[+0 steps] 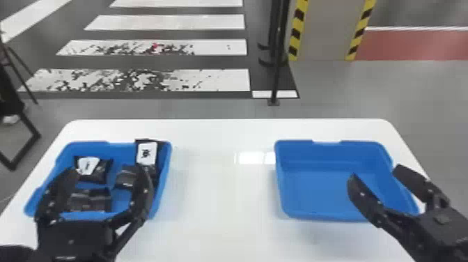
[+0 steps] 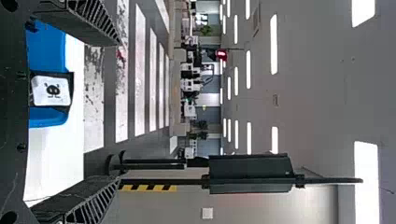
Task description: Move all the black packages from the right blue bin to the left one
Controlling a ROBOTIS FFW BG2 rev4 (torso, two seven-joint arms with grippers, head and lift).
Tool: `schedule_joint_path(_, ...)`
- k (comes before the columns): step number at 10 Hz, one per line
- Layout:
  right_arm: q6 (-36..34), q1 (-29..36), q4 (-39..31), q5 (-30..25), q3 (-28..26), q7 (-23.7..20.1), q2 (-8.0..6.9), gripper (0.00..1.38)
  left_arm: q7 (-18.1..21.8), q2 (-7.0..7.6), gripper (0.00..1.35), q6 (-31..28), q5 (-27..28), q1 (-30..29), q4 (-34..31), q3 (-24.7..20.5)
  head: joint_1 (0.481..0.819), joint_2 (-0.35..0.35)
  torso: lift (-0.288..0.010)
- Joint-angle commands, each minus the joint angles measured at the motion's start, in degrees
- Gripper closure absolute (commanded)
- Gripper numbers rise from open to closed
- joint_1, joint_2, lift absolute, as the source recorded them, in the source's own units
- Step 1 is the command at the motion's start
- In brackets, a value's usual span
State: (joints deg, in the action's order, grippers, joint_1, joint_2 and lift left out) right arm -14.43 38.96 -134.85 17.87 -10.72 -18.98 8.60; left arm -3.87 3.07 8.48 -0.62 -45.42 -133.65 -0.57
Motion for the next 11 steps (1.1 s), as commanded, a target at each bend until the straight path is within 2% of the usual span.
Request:
schedule_joint_path(1, 0.4, 0.4, -0.1, 0.1, 0.1, 0.1, -0.07, 0.16, 0.0, 0.18, 0.0, 0.7, -0.5, 0.0, -0.2, 0.3, 0.695, 0.022, -0.132)
schedule_joint_path(5, 2.3, 2.1, -1.6, 1.1, 0.2, 2.2, -0.25, 0.17, -0.3, 0.27, 0.0, 0.4, -1.3, 0.1, -0.6, 0.6, 0.695, 0.014, -0.132)
schedule_joint_path(11, 4.4, 2.9, -0.9, 1.9, 0.2, 3.0, -0.51, 0.17, -0.4, 0.18, 0.0, 1.2, -3.4, 0.1, -0.6, 0.9, 0.695, 0.008, -0.132)
